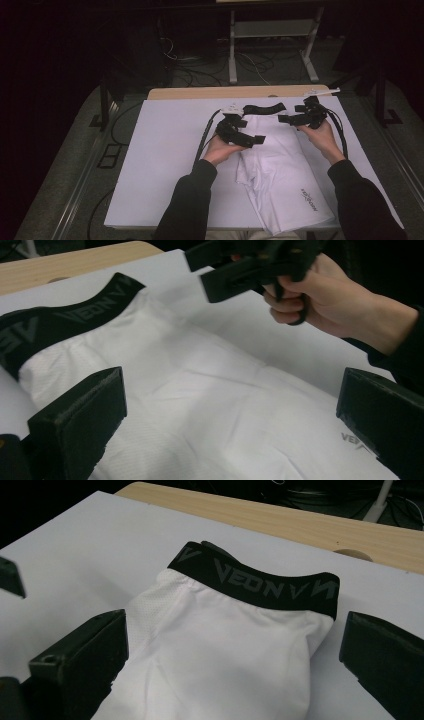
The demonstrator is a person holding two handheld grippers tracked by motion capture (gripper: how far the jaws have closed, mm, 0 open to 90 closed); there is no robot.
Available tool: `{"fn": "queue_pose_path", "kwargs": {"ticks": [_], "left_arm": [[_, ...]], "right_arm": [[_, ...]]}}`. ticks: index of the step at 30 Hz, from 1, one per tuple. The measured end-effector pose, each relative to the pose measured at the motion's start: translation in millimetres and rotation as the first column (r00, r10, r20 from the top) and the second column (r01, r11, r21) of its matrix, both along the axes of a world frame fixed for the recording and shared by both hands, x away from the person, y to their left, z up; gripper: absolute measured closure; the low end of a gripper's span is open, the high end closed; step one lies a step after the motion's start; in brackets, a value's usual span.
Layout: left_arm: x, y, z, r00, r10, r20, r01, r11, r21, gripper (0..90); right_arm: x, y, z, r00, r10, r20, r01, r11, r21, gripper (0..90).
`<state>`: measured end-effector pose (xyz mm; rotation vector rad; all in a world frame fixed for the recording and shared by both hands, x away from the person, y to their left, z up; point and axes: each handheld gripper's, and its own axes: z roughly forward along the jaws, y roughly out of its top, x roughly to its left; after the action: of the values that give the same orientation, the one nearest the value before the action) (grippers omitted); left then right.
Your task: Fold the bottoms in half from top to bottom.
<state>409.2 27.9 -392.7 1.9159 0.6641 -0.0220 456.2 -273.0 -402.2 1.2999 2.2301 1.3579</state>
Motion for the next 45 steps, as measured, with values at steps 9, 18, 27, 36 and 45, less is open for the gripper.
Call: {"fn": "queue_pose_path", "kwargs": {"ticks": [9, 18, 27, 36, 45], "left_arm": [[21.3, 8.6, -13.2, 0.9974, 0.051, -0.051, -0.051, 0.9986, 0.013, 0.0], [35.3, 13.2, -31.7, 0.9895, 0.087, -0.115, -0.086, 0.9962, 0.017, 0.0], [44.8, 17.3, -41.7, 0.9837, 0.102, -0.148, -0.101, 0.9948, 0.015, 0.0], [54.2, 18.8, -50.0, 0.9734, 0.126, -0.191, -0.119, 0.9918, 0.045, 0.0], [65.0, 14.8, -53.8, 0.9681, 0.124, -0.217, -0.115, 0.9918, 0.055, 0.0]], "right_arm": [[-1.8, -7.2, -5.1, 0.9998, -0.003, -0.021, 0.003, 1.000, 0.009, 0.0], [-0.4, -13.0, -13.3, 0.9978, 0.001, -0.067, 0.001, 1.000, 0.024, 0.0], [3.4, -18.1, -25.2, 0.9940, -0.008, -0.109, 0.010, 1.000, 0.021, 0.0], [9.9, -17.7, -36.3, 0.9883, -0.005, -0.152, 0.006, 1.000, 0.011, 2.0], [16.2, -15.3, -40.9, 0.9842, 0.012, -0.177, -0.013, 1.000, 0.001, 9.9]]}}
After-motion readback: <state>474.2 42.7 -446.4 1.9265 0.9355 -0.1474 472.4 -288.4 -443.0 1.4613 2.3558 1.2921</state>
